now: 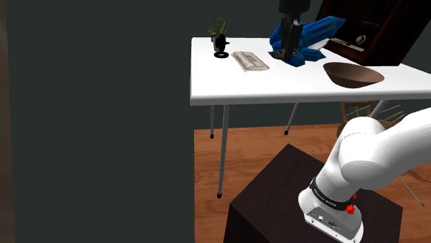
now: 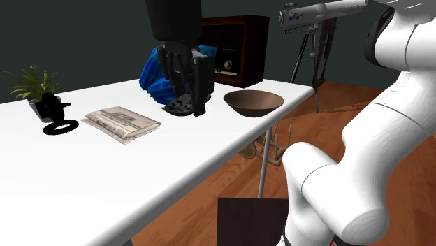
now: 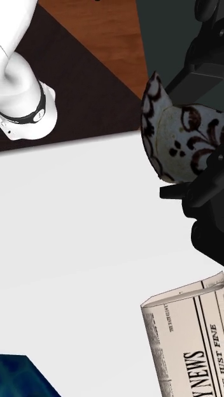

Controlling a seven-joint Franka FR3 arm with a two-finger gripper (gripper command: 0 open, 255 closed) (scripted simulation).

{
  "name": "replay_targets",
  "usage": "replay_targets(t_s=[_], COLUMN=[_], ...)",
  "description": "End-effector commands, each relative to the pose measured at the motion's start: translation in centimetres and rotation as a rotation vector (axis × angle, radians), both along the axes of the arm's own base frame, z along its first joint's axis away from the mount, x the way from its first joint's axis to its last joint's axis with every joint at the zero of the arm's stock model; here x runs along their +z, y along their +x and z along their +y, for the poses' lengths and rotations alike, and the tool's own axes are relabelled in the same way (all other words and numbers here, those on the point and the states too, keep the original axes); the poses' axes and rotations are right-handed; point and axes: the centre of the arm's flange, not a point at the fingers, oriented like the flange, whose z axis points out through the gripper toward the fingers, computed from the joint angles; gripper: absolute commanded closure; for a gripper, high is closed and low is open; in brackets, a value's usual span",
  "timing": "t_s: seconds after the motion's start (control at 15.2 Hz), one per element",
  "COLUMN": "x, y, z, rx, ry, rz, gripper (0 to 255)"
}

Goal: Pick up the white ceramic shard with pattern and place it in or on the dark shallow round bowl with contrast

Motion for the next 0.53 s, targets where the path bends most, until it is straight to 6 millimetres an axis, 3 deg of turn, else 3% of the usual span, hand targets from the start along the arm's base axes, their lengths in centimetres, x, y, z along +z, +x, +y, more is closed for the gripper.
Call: replay_targets(t_s=[0.0,0.07,0.46], x=[1.0,1.4,1.3], y=[0.1,0.1,-4.4], z=[0.0,0.0,-6.6], rx=[0.0,0.0,0.0], ry=[0.0,0.0,0.0], rz=[0.0,0.0,0.0], gripper=[255,255,255])
